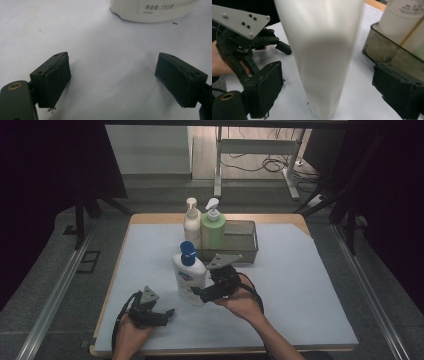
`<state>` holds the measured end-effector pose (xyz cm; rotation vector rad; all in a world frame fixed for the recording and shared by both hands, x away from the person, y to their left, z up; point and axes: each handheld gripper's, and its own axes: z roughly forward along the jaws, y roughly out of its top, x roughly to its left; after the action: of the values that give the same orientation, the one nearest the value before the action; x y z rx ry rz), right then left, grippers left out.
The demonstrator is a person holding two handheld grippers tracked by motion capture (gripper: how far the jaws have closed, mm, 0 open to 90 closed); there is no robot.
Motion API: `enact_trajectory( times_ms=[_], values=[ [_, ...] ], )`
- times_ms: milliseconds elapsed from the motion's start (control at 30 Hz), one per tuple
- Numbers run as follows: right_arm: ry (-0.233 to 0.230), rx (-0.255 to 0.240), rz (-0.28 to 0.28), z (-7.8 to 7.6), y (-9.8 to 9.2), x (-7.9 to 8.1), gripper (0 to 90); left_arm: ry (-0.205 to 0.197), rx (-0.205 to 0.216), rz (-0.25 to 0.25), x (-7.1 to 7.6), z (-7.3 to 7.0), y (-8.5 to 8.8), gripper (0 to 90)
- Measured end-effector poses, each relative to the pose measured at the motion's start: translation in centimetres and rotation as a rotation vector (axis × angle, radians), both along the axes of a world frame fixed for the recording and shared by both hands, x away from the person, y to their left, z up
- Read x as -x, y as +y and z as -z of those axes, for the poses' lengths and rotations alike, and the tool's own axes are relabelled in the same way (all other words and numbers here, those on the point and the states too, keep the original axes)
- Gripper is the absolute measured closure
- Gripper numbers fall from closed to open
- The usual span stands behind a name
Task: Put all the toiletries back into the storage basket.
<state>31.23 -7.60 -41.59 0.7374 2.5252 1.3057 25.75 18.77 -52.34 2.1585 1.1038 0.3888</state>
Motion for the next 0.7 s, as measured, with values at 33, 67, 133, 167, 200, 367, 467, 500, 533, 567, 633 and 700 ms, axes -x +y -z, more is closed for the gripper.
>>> enact_trajectory(
  times_ms=[33, 67, 133, 167, 200, 367, 467, 500, 533, 567, 633, 700],
  values=[
    [-0.005, 0.002, -0.003, 0.0, 0.2, 0.0, 11.5, 0.0, 0.0, 0.0, 0.0, 0.0, 0.0, 12.8],
    [-0.012, 0.002, -0.008, -0.1, 0.7, -0.1, 13.0, 0.0, 0.0, 0.0, 0.0, 0.0, 0.0, 12.8],
    [-0.014, 0.003, -0.006, 0.0, 0.9, -0.2, 13.2, 0.0, 0.001, 0.0, 0.0, 0.0, 0.0, 12.8],
    [-0.015, 0.008, -0.006, 0.0, 1.1, -0.3, 13.4, 0.0, 0.0, 0.0, 0.0, 0.0, 0.0, 12.8],
    [-0.022, 0.018, -0.005, 0.0, 1.5, -0.5, 14.3, 0.0, 0.0, 0.0, 0.0, 0.0, 0.0, 12.8],
    [-0.04, 0.018, -0.007, 0.1, 2.3, -0.6, 18.4, 0.001, 0.0, 0.0, 0.0, 0.0, 0.0, 12.8],
    [-0.055, 0.03, -0.008, 0.2, 2.7, -0.8, 20.3, 0.0, 0.0, 0.0, 0.0, 0.0, 0.0, 12.8],
    [-0.055, 0.03, -0.008, 0.2, 2.7, -0.8, 20.3, 0.0, 0.0, 0.0, 0.0, 0.0, 0.0, 12.8],
    [-0.057, 0.033, -0.008, 0.3, 2.8, -0.9, 20.7, 0.0, 0.0, 0.0, 0.0, 0.0, 0.0, 12.8],
    [-0.055, 0.035, -0.006, 0.4, 3.0, -0.9, 21.0, 0.0, 0.0, 0.0, 0.0, 0.0, 0.0, 12.8],
    [-0.057, 0.039, -0.007, 0.5, 3.3, -1.0, 21.6, 0.0, 0.0, 0.0, 0.0, 0.0, 0.0, 12.8],
    [-0.059, 0.04, -0.01, 0.6, 3.6, -1.1, 23.7, 0.0, 0.0, 0.0, 0.0, 0.0, 0.0, 12.7]
  ],
)
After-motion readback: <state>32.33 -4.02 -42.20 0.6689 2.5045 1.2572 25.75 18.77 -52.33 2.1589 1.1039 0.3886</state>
